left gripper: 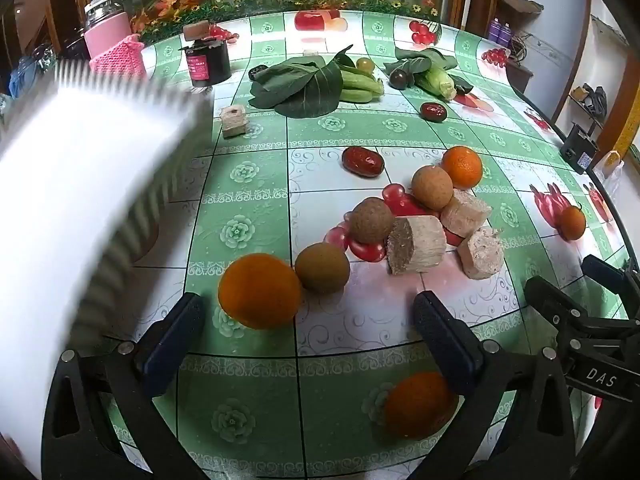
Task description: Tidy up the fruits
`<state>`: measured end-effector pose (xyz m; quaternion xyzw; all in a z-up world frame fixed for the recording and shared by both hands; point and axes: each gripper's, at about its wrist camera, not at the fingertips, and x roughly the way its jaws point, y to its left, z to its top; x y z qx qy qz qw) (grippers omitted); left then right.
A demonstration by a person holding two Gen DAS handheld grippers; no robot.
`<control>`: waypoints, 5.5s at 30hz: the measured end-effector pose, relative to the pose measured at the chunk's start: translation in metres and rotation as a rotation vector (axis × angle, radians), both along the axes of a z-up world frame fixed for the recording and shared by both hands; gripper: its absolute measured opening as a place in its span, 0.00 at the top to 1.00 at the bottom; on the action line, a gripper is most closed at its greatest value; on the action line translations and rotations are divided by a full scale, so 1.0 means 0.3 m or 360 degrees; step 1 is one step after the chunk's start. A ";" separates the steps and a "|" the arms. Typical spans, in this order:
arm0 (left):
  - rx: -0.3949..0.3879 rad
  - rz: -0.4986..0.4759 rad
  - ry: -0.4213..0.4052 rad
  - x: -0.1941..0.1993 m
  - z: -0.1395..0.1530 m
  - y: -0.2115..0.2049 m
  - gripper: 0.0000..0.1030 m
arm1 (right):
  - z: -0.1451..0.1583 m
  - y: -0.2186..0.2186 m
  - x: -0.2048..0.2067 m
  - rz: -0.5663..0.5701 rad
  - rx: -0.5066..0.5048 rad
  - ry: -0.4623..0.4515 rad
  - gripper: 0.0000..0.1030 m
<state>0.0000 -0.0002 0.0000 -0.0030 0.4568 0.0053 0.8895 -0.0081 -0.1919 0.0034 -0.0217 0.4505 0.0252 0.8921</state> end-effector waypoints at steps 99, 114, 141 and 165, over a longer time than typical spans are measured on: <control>-0.0339 -0.0484 0.0294 0.038 0.197 0.215 0.70 | 0.189 0.235 -0.001 0.0355 0.0386 0.0256 0.82; -0.0198 -0.0320 0.0238 0.013 0.270 0.427 0.70 | 0.265 0.544 -0.005 0.0557 0.0439 0.0217 0.83; -0.0076 -0.0066 0.0309 0.136 0.142 0.709 0.70 | 0.150 0.951 0.164 0.0830 0.0397 0.0375 0.83; -0.0024 0.0014 0.0249 0.140 0.147 0.733 0.33 | 0.184 0.900 0.164 0.0812 0.0415 0.0320 0.63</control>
